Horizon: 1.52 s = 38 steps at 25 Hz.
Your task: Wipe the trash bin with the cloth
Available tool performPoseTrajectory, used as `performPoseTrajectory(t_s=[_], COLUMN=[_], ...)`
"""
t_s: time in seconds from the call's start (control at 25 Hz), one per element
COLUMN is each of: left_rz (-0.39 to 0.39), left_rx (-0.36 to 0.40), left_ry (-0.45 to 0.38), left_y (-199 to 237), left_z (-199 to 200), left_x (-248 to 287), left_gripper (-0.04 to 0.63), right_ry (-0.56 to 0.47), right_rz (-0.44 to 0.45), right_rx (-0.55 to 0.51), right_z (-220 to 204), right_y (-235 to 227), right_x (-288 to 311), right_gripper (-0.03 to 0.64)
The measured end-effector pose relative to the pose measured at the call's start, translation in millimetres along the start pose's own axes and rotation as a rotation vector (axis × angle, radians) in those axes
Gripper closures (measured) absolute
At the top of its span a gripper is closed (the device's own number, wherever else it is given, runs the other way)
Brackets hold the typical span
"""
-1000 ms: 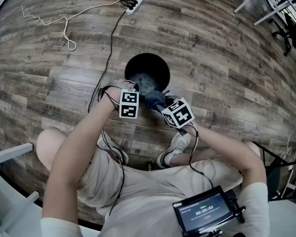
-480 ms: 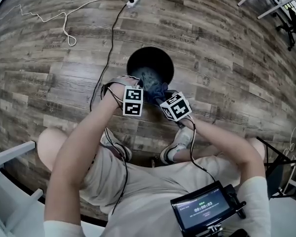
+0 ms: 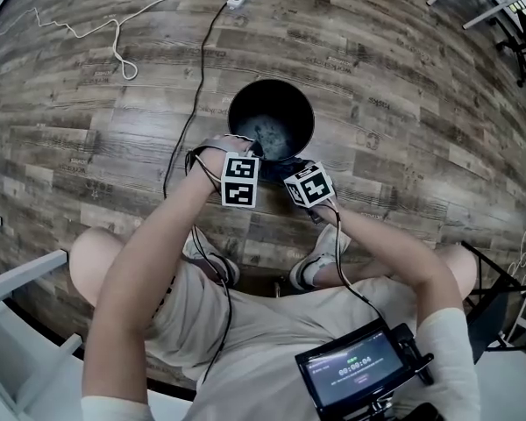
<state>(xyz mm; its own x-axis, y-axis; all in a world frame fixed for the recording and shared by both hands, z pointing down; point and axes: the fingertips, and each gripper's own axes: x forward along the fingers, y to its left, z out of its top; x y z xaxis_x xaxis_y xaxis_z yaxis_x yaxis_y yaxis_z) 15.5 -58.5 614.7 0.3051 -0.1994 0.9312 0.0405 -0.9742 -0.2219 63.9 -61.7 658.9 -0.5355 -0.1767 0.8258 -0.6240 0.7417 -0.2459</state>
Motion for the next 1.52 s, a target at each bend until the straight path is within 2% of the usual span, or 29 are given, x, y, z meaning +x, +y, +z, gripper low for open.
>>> performPoseTrajectory(t_s=[0.72, 0.84, 0.96, 1.08, 1.16, 1.28, 1.36, 1.52], left_rz=[-0.002, 0.003, 0.006, -0.026, -0.045, -0.030, -0.024, -0.060], left_rx=[-0.091, -0.134, -0.205, -0.238, -0.223, -0.175, -0.147, -0.078], left_ry=[-0.090, -0.109, -0.146, -0.169, -0.172, -0.159, -0.128, -0.040], left_y=[1, 3, 6, 2, -3, -1, 4, 3], left_z=[12, 18, 24, 24, 25, 19, 9, -12], left_x=[-2, -3, -3, -5, -7, -10, -12, -8], left_gripper=[0.539, 0.540, 0.540, 0.537, 0.508, 0.485, 0.480, 0.472], right_ry=[0.049, 0.086, 0.086, 0.084, 0.086, 0.088, 0.084, 0.065], right_rz=[-0.135, -0.163, -0.145, -0.130, -0.109, -0.072, -0.047, -0.007], right_rx=[0.018, -0.020, 0.030, 0.039, 0.048, 0.036, 0.007, -0.047], right_z=[-65, -74, -76, -74, -73, -73, -72, -56], right_y=[-46, -56, -62, -57, -50, -36, -27, -14], right_x=[109, 120, 124, 116, 104, 82, 68, 33], right_gripper=[0.534, 0.534, 0.534, 0.534, 0.534, 0.534, 0.534, 0.534])
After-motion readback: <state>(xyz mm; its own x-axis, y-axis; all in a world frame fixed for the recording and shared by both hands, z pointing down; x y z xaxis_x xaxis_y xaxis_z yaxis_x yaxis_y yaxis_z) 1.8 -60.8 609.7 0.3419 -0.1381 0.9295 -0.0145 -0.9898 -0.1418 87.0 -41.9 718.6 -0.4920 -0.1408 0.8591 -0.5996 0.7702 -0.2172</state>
